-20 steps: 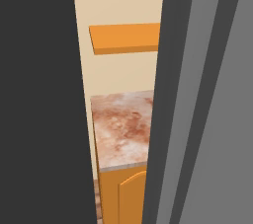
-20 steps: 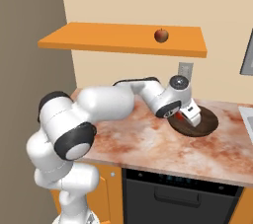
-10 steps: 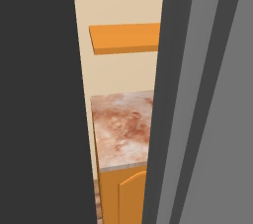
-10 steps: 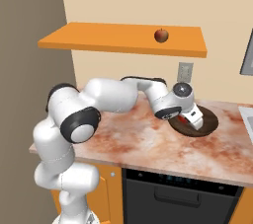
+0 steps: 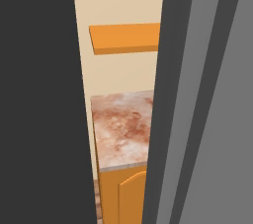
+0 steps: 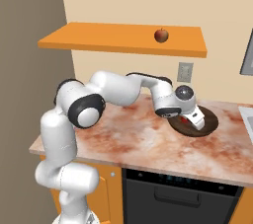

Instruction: Pick the apples from the cabinet and place them in one bowl. Pick the bell pepper from the sink and place it in the other bowl.

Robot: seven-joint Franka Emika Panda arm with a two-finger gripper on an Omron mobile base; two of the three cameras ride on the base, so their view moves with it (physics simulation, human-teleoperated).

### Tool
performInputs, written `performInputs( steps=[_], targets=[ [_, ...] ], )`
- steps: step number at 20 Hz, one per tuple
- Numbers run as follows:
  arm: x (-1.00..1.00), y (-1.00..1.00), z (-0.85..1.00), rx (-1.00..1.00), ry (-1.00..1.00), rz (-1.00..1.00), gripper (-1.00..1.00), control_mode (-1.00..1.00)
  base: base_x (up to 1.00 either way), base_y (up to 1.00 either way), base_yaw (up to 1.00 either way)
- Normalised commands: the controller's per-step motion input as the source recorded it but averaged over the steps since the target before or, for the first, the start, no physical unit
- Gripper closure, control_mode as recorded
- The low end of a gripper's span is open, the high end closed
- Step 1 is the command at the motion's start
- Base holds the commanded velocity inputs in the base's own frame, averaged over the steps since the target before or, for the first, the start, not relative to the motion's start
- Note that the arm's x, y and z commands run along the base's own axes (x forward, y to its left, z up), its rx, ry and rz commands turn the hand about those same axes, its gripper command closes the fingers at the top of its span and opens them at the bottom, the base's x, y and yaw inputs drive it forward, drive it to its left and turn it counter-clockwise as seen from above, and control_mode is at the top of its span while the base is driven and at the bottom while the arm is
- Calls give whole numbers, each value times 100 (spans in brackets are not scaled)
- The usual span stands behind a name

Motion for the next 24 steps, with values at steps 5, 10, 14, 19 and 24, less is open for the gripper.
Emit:
performInputs(
  steps=[5, 10, 14, 19, 24],
  targets=[
    [23, -10, -3, -1, 0, 0, 100, -100, 0, 0, 0],
    [19, -8, -7, -1, 1, 0, 100, -100, 0, 0, 0],
    [18, -3, -10, -1, 3, 0, 100, -100, 0, 0, 0],
    [16, -1, -9, -1, 1, 0, 100, -100, 0, 0, 0],
    [15, 0, -9, -3, 2, 0, 100, -100, 0, 0, 0]
  ],
)
